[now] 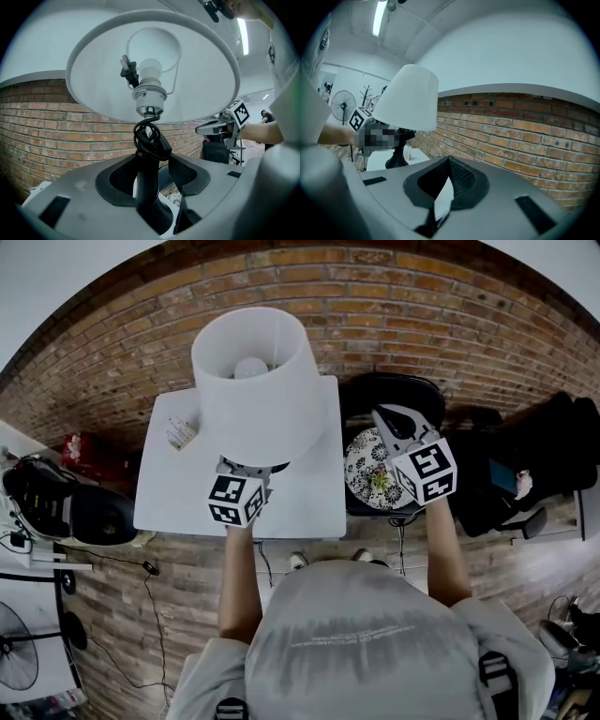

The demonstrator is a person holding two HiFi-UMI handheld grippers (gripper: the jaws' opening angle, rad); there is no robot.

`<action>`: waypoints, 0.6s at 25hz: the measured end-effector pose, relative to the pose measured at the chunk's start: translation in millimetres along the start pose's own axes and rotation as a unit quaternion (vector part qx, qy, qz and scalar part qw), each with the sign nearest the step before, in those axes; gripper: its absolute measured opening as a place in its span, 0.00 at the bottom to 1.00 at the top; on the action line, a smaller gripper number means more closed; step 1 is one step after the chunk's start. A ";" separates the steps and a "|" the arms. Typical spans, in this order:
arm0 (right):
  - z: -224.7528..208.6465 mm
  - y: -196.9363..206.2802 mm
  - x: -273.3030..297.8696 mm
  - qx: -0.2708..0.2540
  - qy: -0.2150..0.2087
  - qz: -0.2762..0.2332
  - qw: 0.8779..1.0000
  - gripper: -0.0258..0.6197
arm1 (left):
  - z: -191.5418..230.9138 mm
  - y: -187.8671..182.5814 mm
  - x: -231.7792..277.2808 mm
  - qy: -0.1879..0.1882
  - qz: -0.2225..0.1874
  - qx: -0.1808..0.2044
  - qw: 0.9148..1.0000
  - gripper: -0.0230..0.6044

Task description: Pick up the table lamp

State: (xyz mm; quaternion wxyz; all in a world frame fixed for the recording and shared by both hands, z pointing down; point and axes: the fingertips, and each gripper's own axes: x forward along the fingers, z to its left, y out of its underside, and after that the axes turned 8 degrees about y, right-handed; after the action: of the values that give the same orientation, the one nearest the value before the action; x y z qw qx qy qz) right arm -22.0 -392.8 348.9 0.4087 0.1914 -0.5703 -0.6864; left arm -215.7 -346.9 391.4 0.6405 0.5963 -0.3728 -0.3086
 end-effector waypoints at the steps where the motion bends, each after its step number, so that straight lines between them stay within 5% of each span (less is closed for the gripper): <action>1: -0.9 1.3 0.0 0.001 0.001 0.001 1.000 0.04 | -0.5 -0.9 0.9 0.002 -0.001 0.001 1.000 0.37; 15: -6.7 6.4 10.2 0.003 0.010 0.007 1.000 0.04 | 8.3 -4.1 4.6 0.005 -0.003 0.010 1.000 0.37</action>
State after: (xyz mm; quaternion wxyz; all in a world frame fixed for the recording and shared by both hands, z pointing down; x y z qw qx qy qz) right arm -21.0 -405.0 355.2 0.4186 0.1956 -0.5695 -0.6799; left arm -220.0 -355.6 387.9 0.6356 0.6050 -0.3711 -0.3039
